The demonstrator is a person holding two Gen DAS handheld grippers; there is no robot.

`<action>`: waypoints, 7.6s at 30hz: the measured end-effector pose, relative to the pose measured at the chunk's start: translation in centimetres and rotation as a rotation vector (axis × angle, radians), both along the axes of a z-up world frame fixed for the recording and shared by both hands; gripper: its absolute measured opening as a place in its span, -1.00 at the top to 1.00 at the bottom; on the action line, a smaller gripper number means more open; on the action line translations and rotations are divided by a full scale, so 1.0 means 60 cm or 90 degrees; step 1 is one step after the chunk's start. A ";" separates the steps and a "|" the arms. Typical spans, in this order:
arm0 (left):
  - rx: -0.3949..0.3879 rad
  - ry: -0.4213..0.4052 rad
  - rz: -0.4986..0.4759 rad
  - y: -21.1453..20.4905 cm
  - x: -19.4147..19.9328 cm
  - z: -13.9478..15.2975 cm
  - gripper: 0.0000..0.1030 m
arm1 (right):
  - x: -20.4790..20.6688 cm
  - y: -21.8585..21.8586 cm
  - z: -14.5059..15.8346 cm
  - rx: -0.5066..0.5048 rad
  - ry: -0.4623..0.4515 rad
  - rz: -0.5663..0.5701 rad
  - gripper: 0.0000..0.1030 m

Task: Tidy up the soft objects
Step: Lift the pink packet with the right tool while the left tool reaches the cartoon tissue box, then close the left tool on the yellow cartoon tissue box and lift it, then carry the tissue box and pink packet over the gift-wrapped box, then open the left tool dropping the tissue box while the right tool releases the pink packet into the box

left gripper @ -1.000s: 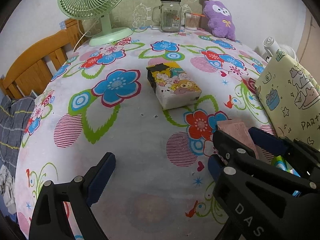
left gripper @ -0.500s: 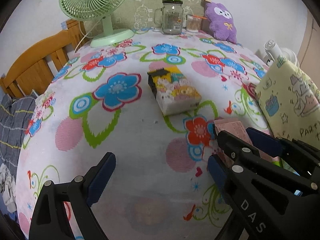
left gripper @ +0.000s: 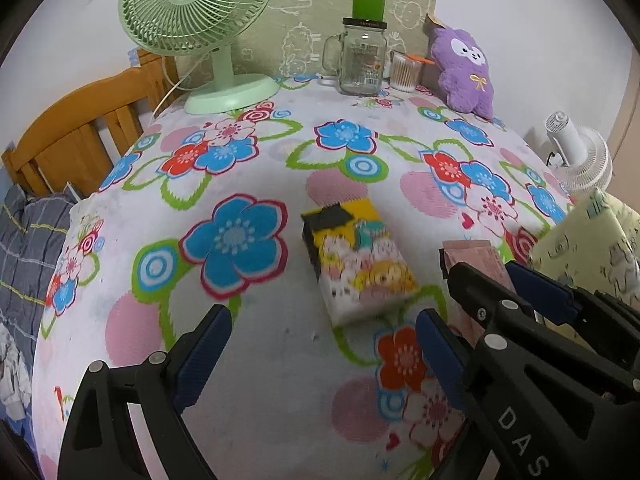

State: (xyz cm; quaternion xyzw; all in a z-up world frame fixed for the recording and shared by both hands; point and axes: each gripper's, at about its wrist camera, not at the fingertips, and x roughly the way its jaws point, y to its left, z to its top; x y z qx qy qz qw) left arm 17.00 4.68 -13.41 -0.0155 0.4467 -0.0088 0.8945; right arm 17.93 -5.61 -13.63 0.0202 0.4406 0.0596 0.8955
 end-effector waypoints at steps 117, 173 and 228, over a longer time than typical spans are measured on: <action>-0.016 0.003 0.061 0.006 -0.039 -0.007 0.09 | -0.019 0.001 -0.006 0.004 0.015 0.014 0.22; -0.017 -0.184 -0.035 -0.177 -0.161 0.209 0.10 | -0.168 -0.181 0.213 0.024 -0.170 -0.010 0.22; 0.010 -0.095 -0.157 -0.356 -0.074 0.136 -0.62 | -0.099 -0.371 0.121 0.039 -0.087 -0.109 -0.44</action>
